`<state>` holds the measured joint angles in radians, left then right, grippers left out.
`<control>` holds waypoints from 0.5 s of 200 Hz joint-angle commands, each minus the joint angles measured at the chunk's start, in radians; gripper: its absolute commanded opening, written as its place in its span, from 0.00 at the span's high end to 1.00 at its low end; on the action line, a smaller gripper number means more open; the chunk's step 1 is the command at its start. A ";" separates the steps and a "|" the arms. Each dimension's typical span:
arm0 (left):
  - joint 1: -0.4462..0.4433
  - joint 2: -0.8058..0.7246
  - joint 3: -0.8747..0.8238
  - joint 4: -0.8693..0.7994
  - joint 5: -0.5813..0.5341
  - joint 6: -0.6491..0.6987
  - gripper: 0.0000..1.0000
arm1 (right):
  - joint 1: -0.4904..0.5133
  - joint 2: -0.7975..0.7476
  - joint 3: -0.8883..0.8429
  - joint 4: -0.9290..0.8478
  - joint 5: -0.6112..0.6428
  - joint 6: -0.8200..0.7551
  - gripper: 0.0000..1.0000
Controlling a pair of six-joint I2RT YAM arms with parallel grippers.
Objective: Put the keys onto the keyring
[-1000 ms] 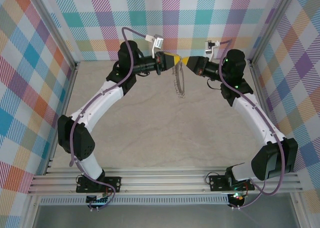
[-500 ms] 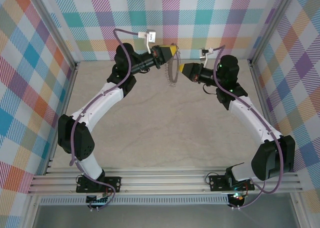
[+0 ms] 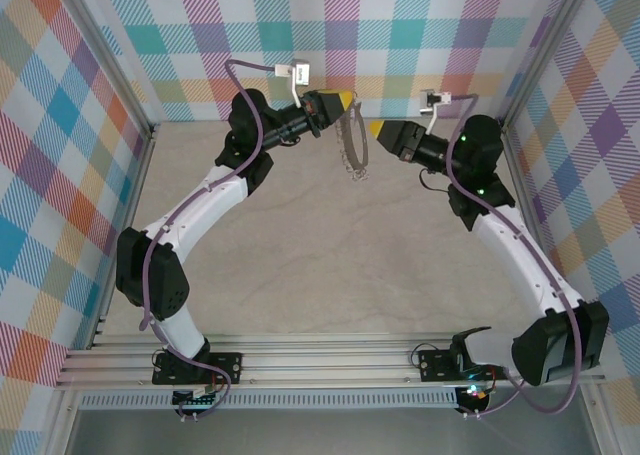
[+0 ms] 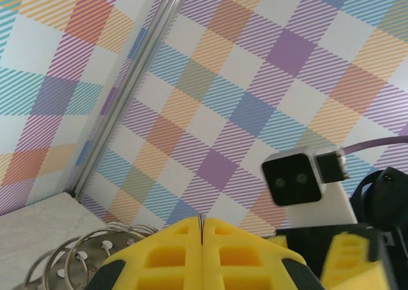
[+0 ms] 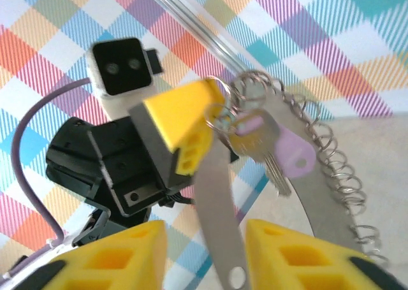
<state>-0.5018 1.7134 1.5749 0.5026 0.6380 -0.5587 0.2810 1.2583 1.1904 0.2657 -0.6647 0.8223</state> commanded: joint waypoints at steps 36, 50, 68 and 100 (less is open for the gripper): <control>0.003 -0.022 0.014 0.131 0.041 -0.079 1.00 | -0.001 0.002 0.058 0.009 0.047 -0.206 0.54; 0.003 -0.020 0.020 0.134 0.047 -0.087 1.00 | -0.001 0.007 0.050 0.015 0.036 -0.224 0.54; 0.002 -0.017 0.026 0.147 0.058 -0.101 1.00 | 0.000 0.013 0.039 0.032 0.018 -0.233 0.53; 0.002 -0.005 0.037 0.176 0.077 -0.137 1.00 | 0.001 0.028 0.037 0.066 -0.004 -0.233 0.50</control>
<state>-0.5014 1.7134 1.5749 0.5816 0.6827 -0.6548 0.2802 1.2736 1.2213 0.2707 -0.6403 0.6266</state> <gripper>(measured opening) 0.049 0.491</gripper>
